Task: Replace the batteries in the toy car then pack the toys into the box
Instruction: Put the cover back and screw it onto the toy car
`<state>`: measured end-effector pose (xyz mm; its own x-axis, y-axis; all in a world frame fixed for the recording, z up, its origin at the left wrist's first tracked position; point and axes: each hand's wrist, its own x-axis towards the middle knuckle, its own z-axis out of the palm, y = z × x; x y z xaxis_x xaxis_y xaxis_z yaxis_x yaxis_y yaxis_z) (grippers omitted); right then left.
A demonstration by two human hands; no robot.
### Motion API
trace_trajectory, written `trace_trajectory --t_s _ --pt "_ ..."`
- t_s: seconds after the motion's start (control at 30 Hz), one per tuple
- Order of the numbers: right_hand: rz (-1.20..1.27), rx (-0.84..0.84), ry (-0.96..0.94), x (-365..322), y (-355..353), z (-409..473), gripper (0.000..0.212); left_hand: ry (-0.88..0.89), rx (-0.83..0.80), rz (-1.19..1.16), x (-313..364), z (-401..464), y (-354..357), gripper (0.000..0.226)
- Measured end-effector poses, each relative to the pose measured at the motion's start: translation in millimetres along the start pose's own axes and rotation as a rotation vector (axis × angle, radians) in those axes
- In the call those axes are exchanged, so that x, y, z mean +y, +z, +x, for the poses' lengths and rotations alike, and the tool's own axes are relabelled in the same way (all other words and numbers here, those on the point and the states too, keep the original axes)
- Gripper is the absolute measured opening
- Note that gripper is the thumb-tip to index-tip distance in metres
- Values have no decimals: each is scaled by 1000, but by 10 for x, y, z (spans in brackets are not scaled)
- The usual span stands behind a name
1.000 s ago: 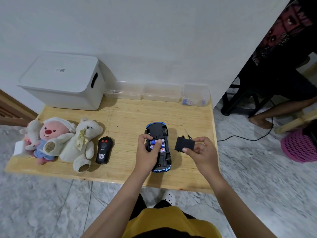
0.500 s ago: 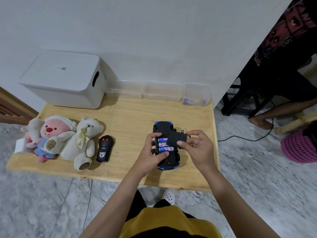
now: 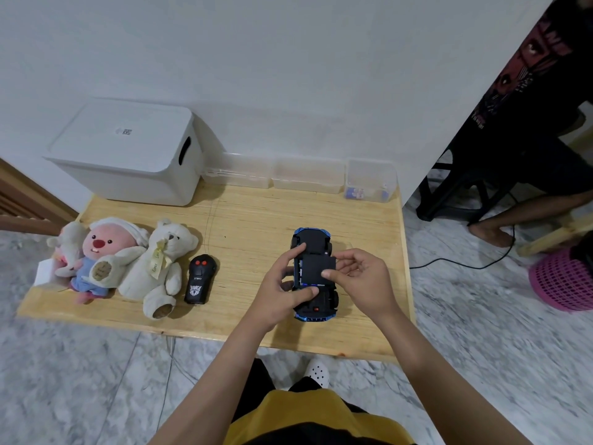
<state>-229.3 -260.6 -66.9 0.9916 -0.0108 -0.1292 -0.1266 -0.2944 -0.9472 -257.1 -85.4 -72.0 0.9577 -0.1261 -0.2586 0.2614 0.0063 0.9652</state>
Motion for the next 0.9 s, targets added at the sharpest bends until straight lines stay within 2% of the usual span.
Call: trace_trajectory --t_s 0.23,0.43,0.67,0.77,0.9 --pt "-37 -41 0 -84 -2 2 31 -14 27 -34 -17 -6 -1 71" --pt "-223 -80 -133 -94 1 19 38 -46 62 -110 -43 -19 -18 67" --pt "-249 -146 -208 -89 -16 28 38 -64 73 -131 -40 -42 -43 59" --pt "-187 -126 -178 -107 9 30 34 -75 76 -141 -37 -41 -44 57" --pt "-39 -93 -39 -119 33 45 23 -68 73 -129 -16 -20 -48 57"
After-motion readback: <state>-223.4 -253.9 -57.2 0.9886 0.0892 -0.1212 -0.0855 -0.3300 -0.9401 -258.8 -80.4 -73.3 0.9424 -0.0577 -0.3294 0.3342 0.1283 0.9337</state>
